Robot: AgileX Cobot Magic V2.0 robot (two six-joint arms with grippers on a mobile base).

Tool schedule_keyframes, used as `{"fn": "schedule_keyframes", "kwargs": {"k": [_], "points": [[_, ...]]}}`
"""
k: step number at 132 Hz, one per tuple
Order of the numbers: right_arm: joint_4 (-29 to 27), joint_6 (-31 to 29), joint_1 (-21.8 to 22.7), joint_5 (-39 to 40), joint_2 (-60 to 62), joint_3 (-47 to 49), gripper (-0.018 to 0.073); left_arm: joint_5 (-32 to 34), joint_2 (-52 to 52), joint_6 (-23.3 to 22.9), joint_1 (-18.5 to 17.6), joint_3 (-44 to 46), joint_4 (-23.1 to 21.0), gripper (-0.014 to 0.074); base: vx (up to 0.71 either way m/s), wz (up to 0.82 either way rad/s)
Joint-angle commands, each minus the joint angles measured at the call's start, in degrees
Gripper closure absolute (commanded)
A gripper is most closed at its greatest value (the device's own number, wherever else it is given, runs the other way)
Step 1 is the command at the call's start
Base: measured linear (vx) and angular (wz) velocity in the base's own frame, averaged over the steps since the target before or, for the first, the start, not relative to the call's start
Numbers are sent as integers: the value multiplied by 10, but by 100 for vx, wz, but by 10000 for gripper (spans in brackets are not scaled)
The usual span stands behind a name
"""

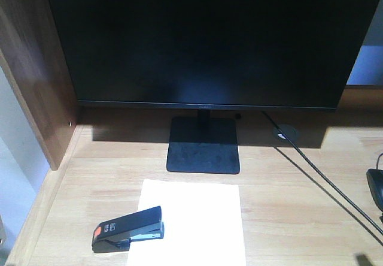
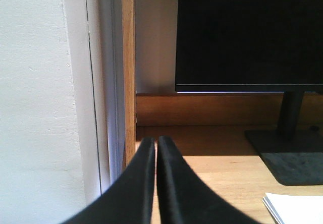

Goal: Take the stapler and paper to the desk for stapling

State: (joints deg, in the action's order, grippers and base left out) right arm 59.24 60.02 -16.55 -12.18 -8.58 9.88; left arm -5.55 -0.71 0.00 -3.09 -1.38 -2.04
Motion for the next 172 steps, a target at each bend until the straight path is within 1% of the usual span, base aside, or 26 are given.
{"fn": "schedule_keyframes", "kwargs": {"k": [1,47,59,69,70,73,79,84,86,87,88,93,94,97,98,105,106,108,115,116,119,120,132,139,163,172], "points": [[12,-2,0,25,-5,16,566,48,-9,-5,1,-6,-5,603,0,0],[23,-4,0,23,-5,16,566,48,-9,-5,1,-6,-5,603,0,0],[12,-9,0,25,-5,16,566,48,-9,-5,1,-6,-5,603,0,0],[-38,-48,0,25,-5,16,566,48,-9,-5,1,-6,-5,603,0,0],[-52,-67,0,25,-5,16,566,48,-9,-5,1,-6,-5,603,0,0],[-66,-81,0,25,-5,16,566,48,-9,-5,1,-6,-5,603,0,0],[-123,-128,0,25,-5,16,566,48,-9,-5,1,-6,-5,603,0,0],[-179,-196,0,25,-5,16,566,48,-9,-5,1,-6,-5,603,0,0],[-208,-216,0,25,-5,16,566,48,-9,-5,1,-6,-5,603,0,0],[-208,-216,0,25,-5,16,566,48,-9,-5,1,-6,-5,603,0,0],[-227,-246,0,25,-5,16,566,48,-9,-5,1,-6,-5,603,0,0],[-266,-286,0,25,-5,16,566,48,-9,-5,1,-6,-5,603,0,0],[-295,-316,0,25,-5,16,566,48,-9,-5,1,-6,-5,603,0,0],[-313,-336,0,25,-5,16,566,48,-9,-5,1,-6,-5,603,0,0],[-341,-355,0,25,-5,16,566,48,-9,-5,1,-6,-5,603,0,0],[-394,-408,0,25,-5,16,566,48,-9,-5,1,-6,-5,603,0,0],[-411,-432,0,27,-5,16,566,48,-9,-4,1,-6,-5,603,0,0],[-435,-449,0,27,-5,16,566,48,-9,-4,1,-6,-5,603,0,0],[-479,-500,0,31,-5,16,566,48,-9,-4,1,-6,-5,603,0,0],[-499,-514,0,32,-5,16,566,48,-9,-4,1,-6,-5,603,0,0],[-511,-533,0,35,-5,16,566,48,-9,-4,1,-6,-5,603,0,0],[-529,-546,0,37,-5,16,566,48,-9,-4,1,-6,-5,603,0,0],[-575,-608,1,53,-5,16,566,48,-9,-4,1,-6,-5,603,0,0],[-588,-617,7,58,-5,16,566,48,-9,-4,1,-6,-5,603,0,0],[-605,-622,109,61,-5,-9,566,47,-9,-4,1,-6,-5,603,0,0],[-605,-622,127,65,-4,-25,566,47,-9,-4,1,-6,-5,603,0,0]]}}
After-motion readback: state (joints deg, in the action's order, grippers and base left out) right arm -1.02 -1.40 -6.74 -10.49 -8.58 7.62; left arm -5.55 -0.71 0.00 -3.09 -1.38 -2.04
